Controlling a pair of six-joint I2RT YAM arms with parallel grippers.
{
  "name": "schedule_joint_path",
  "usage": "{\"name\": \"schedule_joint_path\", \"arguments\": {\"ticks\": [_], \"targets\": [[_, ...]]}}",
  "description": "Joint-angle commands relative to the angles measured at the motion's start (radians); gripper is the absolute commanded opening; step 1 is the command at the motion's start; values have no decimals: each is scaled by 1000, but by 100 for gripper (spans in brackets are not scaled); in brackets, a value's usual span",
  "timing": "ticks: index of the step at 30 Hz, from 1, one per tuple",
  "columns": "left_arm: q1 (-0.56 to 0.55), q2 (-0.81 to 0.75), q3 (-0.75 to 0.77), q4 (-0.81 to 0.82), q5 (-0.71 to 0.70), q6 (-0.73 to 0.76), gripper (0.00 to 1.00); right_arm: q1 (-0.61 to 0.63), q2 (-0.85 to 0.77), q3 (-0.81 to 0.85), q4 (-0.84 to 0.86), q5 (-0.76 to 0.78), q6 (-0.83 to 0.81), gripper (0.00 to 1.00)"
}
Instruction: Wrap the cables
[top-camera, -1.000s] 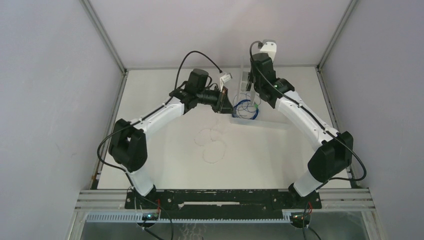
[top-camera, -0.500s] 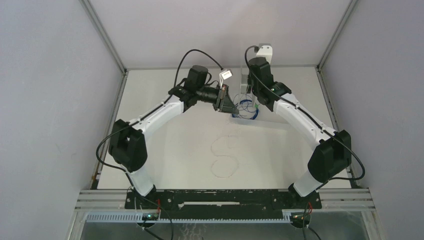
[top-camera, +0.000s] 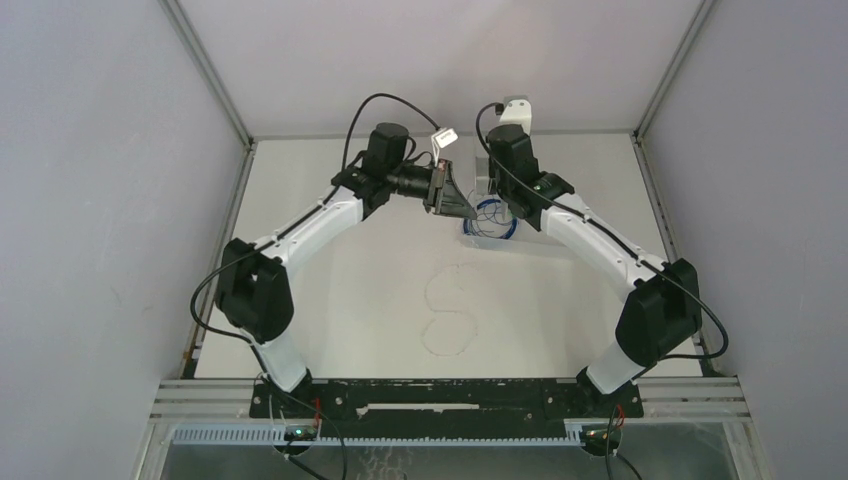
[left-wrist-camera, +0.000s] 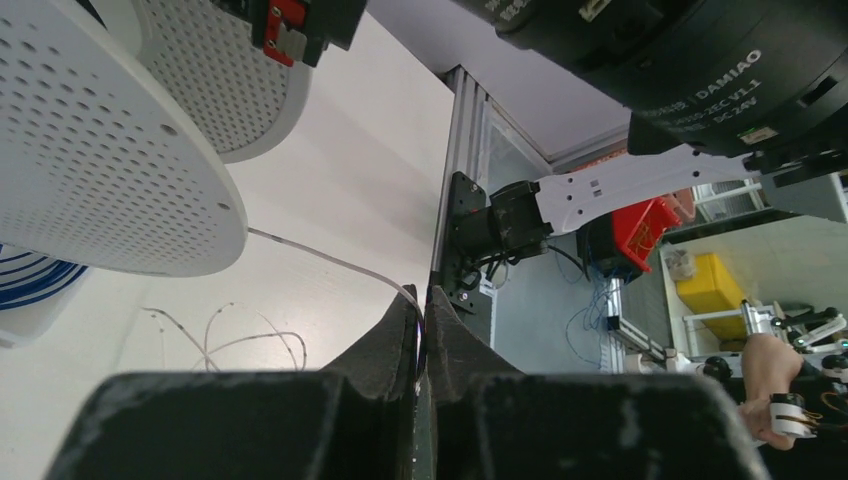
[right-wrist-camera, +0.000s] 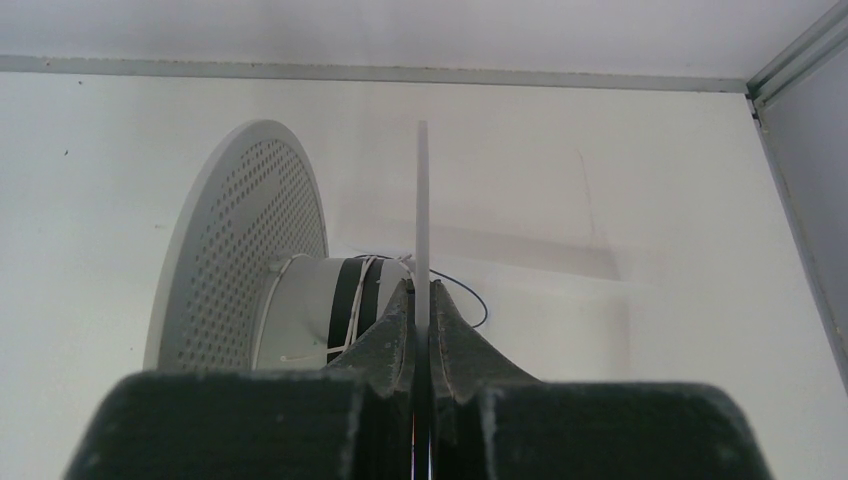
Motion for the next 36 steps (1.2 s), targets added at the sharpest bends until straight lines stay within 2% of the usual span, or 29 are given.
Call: {"name": "schedule_joint_path", "arguments": {"ticks": [1, 6, 21, 28, 36], "targets": [[11, -60, 71, 112, 90, -105, 8, 6, -50, 14, 118, 41, -37, 0], [32, -63, 79, 182, 107, -176, 9, 14, -51, -4, 133, 42, -50, 0], [108, -29, 145, 239, 120, -264, 13, 27, -46, -9, 136, 35, -67, 0], [137, -12, 163, 352, 135, -391, 12, 28, -41, -13, 131, 23, -65, 0], [171, 26, 211, 381, 123, -425, 10, 37, -52, -35, 133, -16, -65, 0]]}}
